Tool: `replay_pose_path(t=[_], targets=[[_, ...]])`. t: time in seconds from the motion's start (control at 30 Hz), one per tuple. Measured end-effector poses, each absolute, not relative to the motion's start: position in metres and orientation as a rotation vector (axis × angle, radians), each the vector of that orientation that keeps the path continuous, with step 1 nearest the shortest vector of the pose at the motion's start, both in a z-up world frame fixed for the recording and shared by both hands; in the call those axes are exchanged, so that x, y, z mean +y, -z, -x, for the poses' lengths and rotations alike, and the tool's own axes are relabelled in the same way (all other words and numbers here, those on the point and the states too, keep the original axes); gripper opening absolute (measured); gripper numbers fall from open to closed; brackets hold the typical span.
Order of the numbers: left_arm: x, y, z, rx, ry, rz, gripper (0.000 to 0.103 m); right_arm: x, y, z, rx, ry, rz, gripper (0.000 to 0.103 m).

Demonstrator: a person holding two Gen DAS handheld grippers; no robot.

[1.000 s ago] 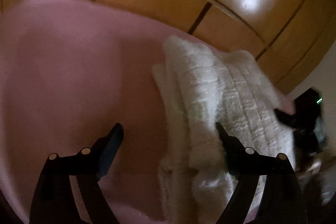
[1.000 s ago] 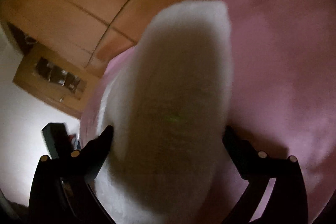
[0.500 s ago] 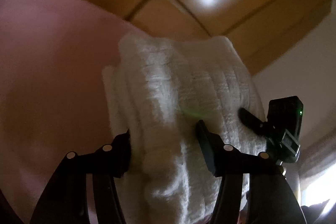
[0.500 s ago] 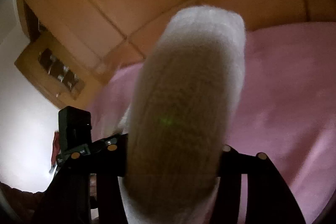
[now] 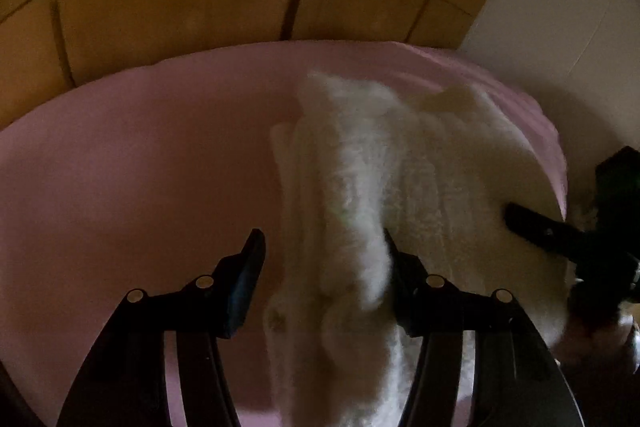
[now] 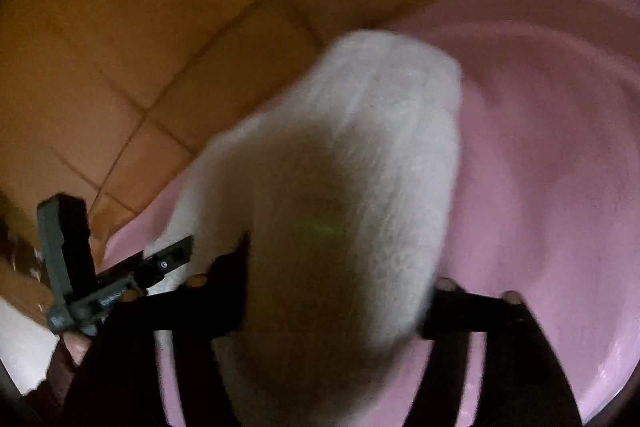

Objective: Fold small clothes

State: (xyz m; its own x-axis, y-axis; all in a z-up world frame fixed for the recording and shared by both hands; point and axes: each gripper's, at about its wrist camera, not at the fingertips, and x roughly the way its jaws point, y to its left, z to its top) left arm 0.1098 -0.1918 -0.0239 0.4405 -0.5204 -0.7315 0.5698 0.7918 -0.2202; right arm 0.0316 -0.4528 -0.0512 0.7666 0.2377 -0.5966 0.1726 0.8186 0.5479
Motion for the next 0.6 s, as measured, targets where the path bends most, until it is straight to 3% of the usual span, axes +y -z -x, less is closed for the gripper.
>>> replay_pose_path(t=[0.03, 0.1, 0.17, 0.23, 0.33, 0.43, 0.53, 0.6], targets=[[-0.191, 0.024, -0.107, 0.870, 0.666, -0.054, 0.056, -0.450, 0.045, -0.021, 0.683, -0.009, -0.601, 0.084], [-0.188, 0.022, -0.093, 0.832, 0.638, -0.057, 0.056, -0.440, 0.023, -0.009, 0.627, 0.073, -0.539, 0.081], [-0.179, 0.022, -0.083, 0.800, 0.606, -0.068, 0.056, -0.427, -0.002, 0.000, 0.568, 0.113, -0.461, 0.060], [-0.168, 0.021, -0.074, 0.773, 0.585, -0.090, 0.052, -0.417, -0.018, 0.001, 0.525, 0.120, -0.403, 0.054], [-0.167, 0.024, -0.062, 0.762, 0.555, -0.106, 0.052, -0.405, -0.027, -0.021, 0.532, 0.111, -0.339, 0.053], [-0.168, 0.026, -0.053, 0.764, 0.529, -0.103, 0.052, -0.400, 0.017, -0.066, 0.748, 0.147, -0.284, 0.053], [-0.171, 0.030, -0.050, 0.767, 0.520, -0.091, 0.053, -0.385, 0.028, -0.074, 0.726, 0.221, -0.176, 0.056], [-0.171, 0.025, -0.050, 0.768, 0.496, -0.085, 0.061, -0.382, 0.019, -0.067, 0.712, 0.232, -0.186, 0.057]])
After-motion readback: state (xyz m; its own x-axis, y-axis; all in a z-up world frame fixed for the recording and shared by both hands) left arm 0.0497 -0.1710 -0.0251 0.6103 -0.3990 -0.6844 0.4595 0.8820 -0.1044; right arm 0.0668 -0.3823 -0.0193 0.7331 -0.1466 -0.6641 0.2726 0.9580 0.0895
